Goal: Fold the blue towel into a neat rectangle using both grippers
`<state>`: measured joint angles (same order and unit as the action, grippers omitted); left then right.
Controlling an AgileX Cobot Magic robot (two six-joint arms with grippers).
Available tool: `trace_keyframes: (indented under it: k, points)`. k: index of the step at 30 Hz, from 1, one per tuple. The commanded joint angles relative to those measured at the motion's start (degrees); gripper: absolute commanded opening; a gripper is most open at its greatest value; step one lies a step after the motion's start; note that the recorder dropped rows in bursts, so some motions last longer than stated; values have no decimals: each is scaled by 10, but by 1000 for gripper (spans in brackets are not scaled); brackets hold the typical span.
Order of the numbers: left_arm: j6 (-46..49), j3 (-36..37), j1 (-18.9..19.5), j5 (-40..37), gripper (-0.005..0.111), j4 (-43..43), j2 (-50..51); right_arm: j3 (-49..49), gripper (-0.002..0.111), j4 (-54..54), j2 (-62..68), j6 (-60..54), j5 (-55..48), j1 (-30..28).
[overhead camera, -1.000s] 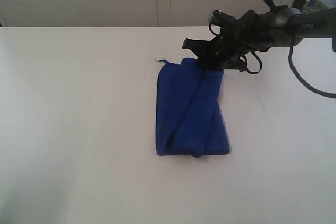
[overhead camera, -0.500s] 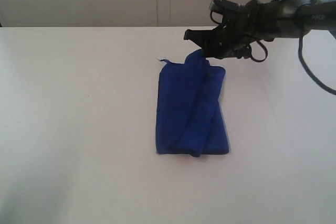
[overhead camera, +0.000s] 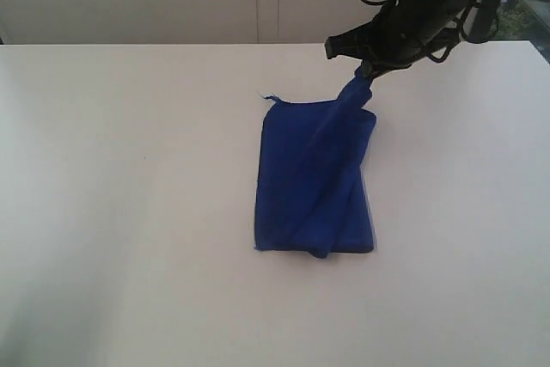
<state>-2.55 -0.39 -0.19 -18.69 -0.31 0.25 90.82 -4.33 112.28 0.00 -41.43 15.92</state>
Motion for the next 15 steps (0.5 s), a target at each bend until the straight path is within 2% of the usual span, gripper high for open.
trace_keyframes:
  k: [1, 15]
  points:
    - [-1, 4, 1, -4, 0, -4, -2, 1, 0, 15, -4, -4, -20, -5]
    - [-1, 4, 1, -4, 0, -4, -2, -3, 0, 12, 32, 0, -14, -5]
